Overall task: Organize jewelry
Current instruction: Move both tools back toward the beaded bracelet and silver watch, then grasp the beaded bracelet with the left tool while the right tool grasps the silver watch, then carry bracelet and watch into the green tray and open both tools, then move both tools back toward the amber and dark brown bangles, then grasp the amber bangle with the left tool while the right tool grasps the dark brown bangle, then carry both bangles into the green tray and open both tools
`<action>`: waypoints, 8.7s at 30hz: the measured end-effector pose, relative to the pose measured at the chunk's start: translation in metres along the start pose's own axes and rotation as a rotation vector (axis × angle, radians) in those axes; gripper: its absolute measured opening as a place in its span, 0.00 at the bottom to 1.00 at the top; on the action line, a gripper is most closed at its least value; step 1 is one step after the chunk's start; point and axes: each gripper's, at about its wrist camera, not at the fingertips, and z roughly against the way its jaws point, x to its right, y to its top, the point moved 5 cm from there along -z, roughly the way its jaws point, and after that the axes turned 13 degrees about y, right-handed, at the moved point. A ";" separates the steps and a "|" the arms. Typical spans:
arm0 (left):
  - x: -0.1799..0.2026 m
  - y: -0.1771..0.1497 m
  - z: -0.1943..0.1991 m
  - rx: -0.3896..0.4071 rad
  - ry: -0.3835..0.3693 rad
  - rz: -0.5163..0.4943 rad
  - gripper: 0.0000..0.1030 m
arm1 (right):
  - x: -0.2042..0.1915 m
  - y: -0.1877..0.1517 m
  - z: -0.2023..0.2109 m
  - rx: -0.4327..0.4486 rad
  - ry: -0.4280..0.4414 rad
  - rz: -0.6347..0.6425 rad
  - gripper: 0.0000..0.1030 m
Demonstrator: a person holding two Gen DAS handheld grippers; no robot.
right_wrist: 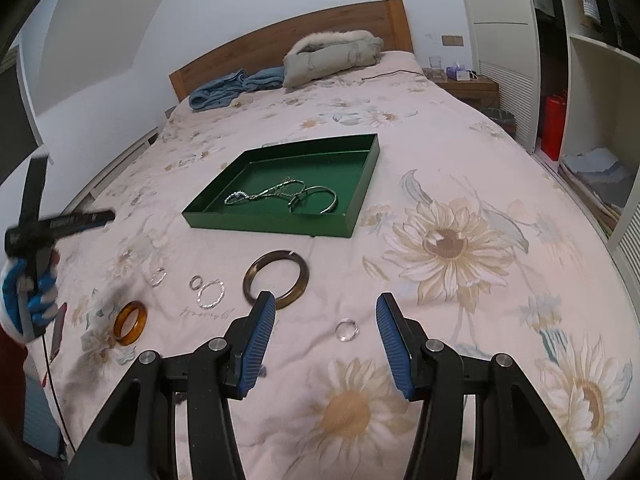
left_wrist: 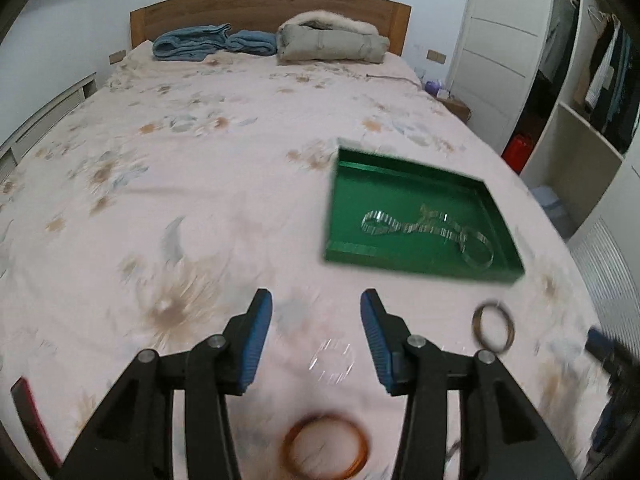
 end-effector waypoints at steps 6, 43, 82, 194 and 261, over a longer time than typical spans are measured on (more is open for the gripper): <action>-0.023 -0.059 0.013 -0.036 0.028 -0.020 0.43 | -0.011 -0.020 0.015 -0.006 0.013 -0.011 0.51; 0.136 -0.179 -0.002 -0.137 -0.088 -0.251 0.16 | -0.033 -0.091 -0.018 -0.146 0.115 0.060 0.51; 0.111 -0.059 0.044 0.038 -0.167 -0.046 0.15 | -0.052 -0.004 -0.033 -0.070 0.137 0.243 0.18; 0.011 -0.197 0.216 0.221 0.208 0.036 0.42 | -0.134 -0.091 0.135 0.119 -0.002 0.126 0.55; 0.147 0.074 -0.141 -0.041 0.137 -0.060 0.08 | 0.036 0.139 -0.193 -0.048 -0.114 0.105 0.09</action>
